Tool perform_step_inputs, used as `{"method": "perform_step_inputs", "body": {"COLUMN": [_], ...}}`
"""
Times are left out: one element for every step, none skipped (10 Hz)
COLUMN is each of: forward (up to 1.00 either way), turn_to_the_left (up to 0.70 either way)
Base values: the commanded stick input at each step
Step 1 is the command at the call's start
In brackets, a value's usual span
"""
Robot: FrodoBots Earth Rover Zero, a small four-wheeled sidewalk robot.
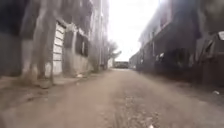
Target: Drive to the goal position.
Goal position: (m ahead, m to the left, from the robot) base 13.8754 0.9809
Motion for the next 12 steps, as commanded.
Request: {"method": "perform_step_inputs", "body": {"forward": [0.70,0.70,0.70,0.70,0.70,0.70,0.70,0.70,0.70,0.70,0.70,0.70], "turn_to_the_left": [0.01,0.01,0.01,0.01,0.01,0.01,0.01,0.01,0.01,0.01,0.01,0.01]}}
